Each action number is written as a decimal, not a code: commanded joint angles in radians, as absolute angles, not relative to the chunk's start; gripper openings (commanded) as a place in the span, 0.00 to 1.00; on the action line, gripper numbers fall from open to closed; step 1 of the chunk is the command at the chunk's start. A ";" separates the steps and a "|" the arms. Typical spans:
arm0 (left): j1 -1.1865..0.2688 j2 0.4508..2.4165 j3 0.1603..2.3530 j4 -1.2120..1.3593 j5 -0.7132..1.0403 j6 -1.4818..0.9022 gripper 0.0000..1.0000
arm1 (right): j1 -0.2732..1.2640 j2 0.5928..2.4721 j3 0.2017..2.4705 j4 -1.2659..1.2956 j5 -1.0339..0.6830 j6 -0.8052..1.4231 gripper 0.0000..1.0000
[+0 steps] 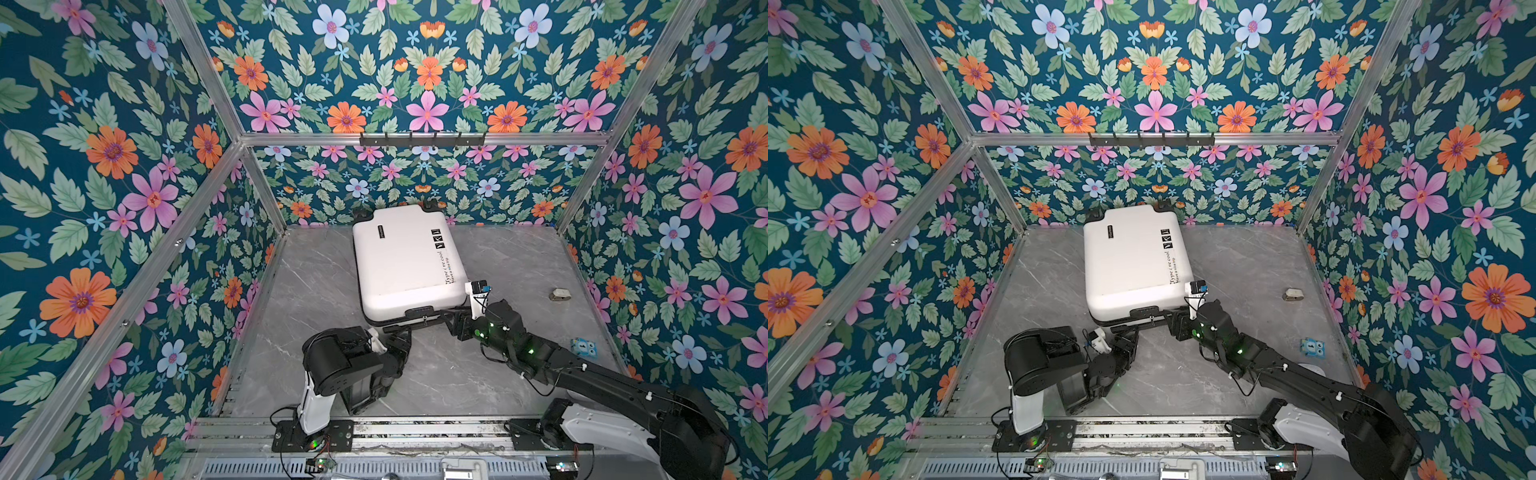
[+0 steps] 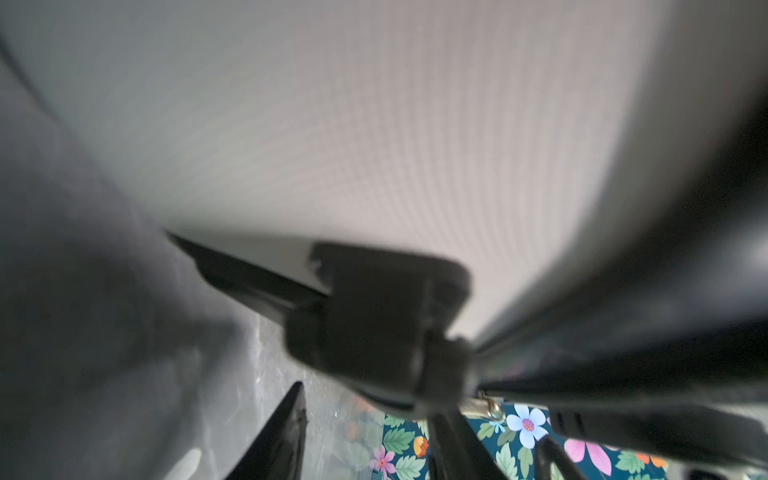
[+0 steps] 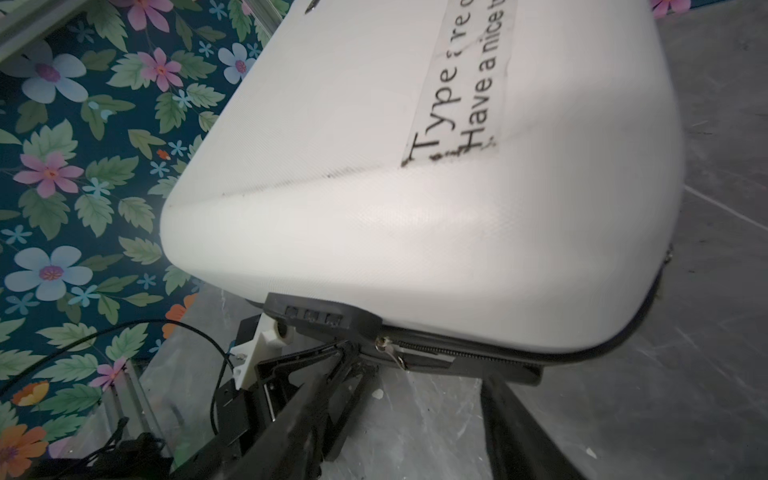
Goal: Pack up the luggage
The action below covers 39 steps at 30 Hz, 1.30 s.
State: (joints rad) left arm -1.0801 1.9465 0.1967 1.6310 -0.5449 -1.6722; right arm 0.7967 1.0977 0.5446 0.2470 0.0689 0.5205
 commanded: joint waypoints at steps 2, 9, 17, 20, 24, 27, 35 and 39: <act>-1.079 1.962 0.193 1.678 -0.572 -1.694 0.45 | 0.813 1.121 0.490 0.400 0.113 0.536 0.58; -1.076 1.983 0.193 1.678 -0.567 -1.702 0.44 | 0.844 1.226 0.420 0.560 0.118 0.499 0.48; -1.072 1.952 0.205 1.678 -0.567 -1.656 0.44 | 0.907 1.343 0.392 0.751 0.212 0.435 0.47; -1.068 1.918 0.217 1.678 -0.575 -1.607 0.47 | 0.907 1.375 0.402 0.771 0.219 0.426 0.52; -1.048 1.922 0.231 1.678 -0.567 -1.606 0.48 | 0.907 1.394 0.424 0.755 0.232 0.425 0.55; -1.035 1.948 0.242 1.678 -0.552 -1.639 0.47 | 0.907 1.397 0.433 0.752 0.222 0.433 0.55; -1.032 1.974 0.257 1.678 -0.541 -1.654 0.37 | 0.907 1.415 0.414 0.798 0.222 0.459 0.54; -1.031 1.981 0.259 1.678 -0.529 -1.655 0.30 | 0.907 1.445 0.411 0.850 0.206 0.431 0.54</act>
